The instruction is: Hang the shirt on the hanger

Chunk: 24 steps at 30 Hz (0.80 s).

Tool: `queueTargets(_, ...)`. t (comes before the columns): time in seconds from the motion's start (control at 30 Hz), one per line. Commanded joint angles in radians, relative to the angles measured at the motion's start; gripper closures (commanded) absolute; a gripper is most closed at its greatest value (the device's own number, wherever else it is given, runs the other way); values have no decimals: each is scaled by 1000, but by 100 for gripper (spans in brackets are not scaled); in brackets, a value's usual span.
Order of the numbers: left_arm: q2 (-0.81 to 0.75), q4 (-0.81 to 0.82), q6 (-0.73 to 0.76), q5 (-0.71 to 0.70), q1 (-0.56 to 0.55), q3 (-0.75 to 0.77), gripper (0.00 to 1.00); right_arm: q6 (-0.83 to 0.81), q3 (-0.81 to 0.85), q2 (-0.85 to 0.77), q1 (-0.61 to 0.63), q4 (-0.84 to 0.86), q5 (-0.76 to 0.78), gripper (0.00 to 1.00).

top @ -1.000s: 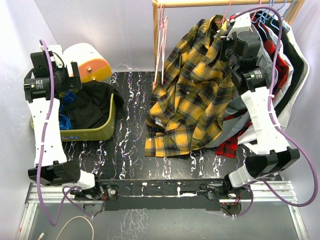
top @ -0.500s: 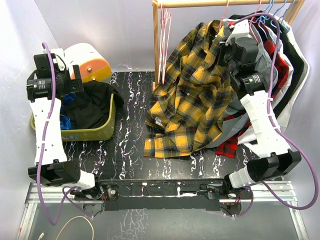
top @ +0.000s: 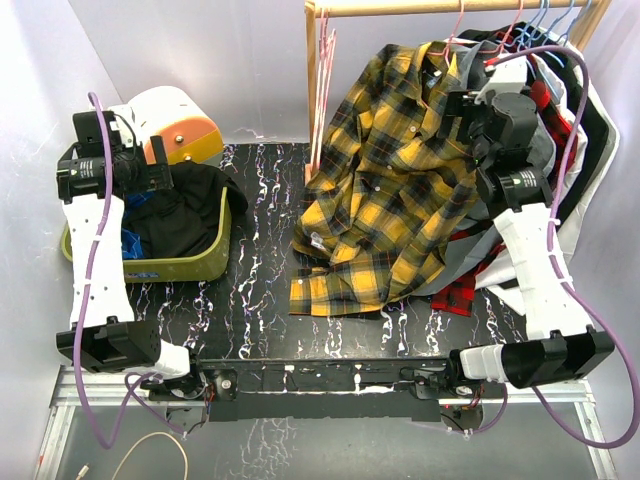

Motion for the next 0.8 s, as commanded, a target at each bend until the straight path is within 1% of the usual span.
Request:
queueTargets(0.0, -17, -51, -7, 91, 5, 5, 3, 6, -8, -63, -21, 24, 50, 6)
queueTargets(0.03, -11, -63, -5, 107, 6, 10, 3, 17, -2, -68, -21, 22, 51, 2)
queueTargets(0.1, 9, -94, 0, 125, 5, 26, 3, 36, 34, -83, -21, 18, 51, 2)
queueTargets(0.17, 21, -116, 0, 114, 5, 41, 3, 51, 107, -92, -21, 23, 34, 2)
queueTargets(0.23, 10, -99, -28, 64, 5, 36, 3, 84, 212, -81, -21, 23, -58, 1)
queueTargets(0.3, -30, -58, -34, 46, 5, 3, 3, 161, 311, -44, -21, 7, -225, 2)
queueTargets(0.37, -107, 30, -75, 1, 6, -70, 3, 251, 395, 24, -21, -33, -469, 2)
queueTargets(0.43, -193, 105, -80, 13, 5, -147, 3, 349, 413, 97, -21, -38, -738, 2)
queueTargets(0.47, -234, 135, -68, 35, 5, -193, 3, 393, 391, 126, -19, -21, -844, 2)
queueTargets(0.5, -268, 161, -67, 45, 5, -222, 3, 448, 341, 138, -17, 26, -896, 2)
queueTargets(0.53, -295, 174, -75, 46, 6, -238, 3, 526, 269, 140, -15, 81, -919, 2)
queueTargets(0.57, -308, 170, -79, 46, 5, -244, 3, 566, 199, 136, -12, 144, -930, 2)
queueTargets(0.63, -313, 149, -89, 23, 6, -248, 3, 610, 75, 124, -8, 238, -921, 2)
queueTargets(0.7, -311, 134, -91, -22, 7, -258, 3, 620, -6, 120, 2, 297, -875, 2)
queueTargets(0.77, -315, 134, -85, -50, 6, -272, 3, 605, -28, 127, 14, 317, -828, 2)
